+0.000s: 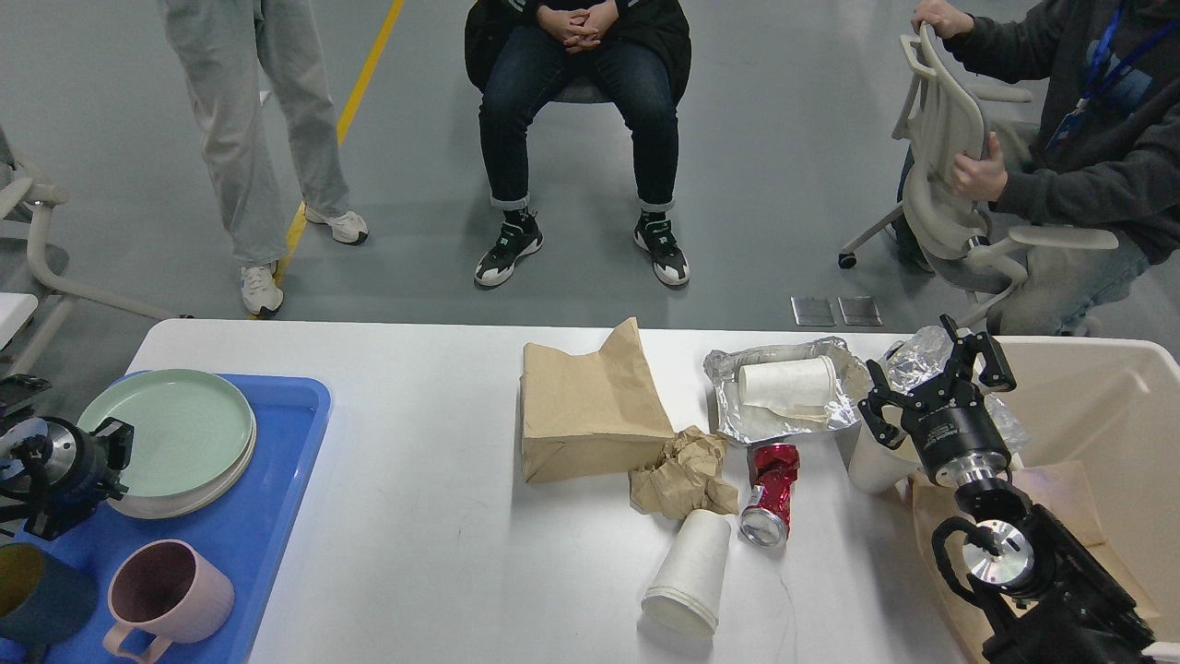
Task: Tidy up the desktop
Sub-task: 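Release the green plate and raise the left gripper above the tray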
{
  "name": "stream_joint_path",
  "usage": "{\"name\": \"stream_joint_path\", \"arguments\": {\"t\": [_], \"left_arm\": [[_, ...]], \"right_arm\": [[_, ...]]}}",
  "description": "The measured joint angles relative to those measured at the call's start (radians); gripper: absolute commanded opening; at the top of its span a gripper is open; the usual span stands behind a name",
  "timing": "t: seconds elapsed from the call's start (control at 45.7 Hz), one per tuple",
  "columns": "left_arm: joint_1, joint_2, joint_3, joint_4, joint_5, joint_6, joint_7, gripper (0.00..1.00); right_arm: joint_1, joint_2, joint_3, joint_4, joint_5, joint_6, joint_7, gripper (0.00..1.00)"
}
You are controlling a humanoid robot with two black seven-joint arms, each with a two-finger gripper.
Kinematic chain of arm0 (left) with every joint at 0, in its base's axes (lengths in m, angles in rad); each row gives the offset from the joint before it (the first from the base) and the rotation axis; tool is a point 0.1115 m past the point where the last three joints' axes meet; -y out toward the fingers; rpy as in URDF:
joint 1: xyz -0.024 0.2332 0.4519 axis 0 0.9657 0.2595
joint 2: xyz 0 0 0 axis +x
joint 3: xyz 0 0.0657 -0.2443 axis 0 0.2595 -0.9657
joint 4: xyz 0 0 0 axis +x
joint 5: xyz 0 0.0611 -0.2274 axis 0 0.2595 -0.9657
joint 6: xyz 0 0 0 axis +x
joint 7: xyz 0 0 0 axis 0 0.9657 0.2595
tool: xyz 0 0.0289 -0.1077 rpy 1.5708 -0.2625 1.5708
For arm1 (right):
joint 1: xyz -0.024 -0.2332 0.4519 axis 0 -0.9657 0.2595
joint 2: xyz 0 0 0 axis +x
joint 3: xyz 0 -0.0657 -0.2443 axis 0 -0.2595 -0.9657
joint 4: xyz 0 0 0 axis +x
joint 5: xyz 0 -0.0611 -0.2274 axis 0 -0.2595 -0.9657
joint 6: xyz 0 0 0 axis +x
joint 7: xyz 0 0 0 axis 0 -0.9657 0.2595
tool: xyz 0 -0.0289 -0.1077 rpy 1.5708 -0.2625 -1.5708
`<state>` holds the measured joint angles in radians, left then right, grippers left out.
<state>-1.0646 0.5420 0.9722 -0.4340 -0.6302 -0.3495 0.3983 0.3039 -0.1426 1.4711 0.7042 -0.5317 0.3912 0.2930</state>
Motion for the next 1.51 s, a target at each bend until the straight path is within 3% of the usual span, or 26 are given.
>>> {"name": "stream_joint_path", "arguments": {"t": [0.088, 0.263, 0.35, 0.635, 1.05, 1.269, 1.379, 1.51], "left_arm": [[0.0, 0.0, -0.017, -0.004, 0.001, 0.0, 0.0, 0.36], [0.0, 0.002, -0.031, -0.008, 0.001, 0.002, 0.001, 0.77], [0.0, 0.004, -0.032, -0.008, 0.001, 0.002, 0.001, 0.85], [-0.004, 0.004, -0.052, -0.013, 0.009, 0.023, 0.001, 0.87], [-0.065, 0.067, -0.055, -0.132, 0.014, 0.032, 0.006, 0.9], [-0.188, 0.164, -0.076, -0.215, 0.028, -0.001, 0.01, 0.95], [-0.238, 0.214, -0.202, -0.215, 0.029, -0.019, 0.002, 0.96], [-0.142, 0.239, -0.555, -0.211, 0.029, -0.021, -0.002, 0.96]], "right_arm": [[0.0, 0.0, 0.0, 0.0, 0.0, 0.0, 0.0, 1.0], [0.0, 0.0, 0.0, 0.001, 0.0, 0.0, 0.0, 1.0], [0.0, 0.0, 0.0, 0.001, 0.0, 0.0, 0.0, 1.0], [0.0, 0.0, 0.0, 0.001, 0.001, 0.0, 0.0, 1.0], [0.0, 0.0, 0.0, 0.0, 0.0, 0.0, 0.0, 1.0], [0.0, 0.0, 0.0, 0.0, 0.0, 0.0, 0.0, 1.0], [0.0, 0.0, 0.0, 0.0, 0.0, 0.0, 0.0, 1.0], [0.0, 0.0, 0.0, 0.0, 0.0, 0.0, 0.0, 1.0]]}}
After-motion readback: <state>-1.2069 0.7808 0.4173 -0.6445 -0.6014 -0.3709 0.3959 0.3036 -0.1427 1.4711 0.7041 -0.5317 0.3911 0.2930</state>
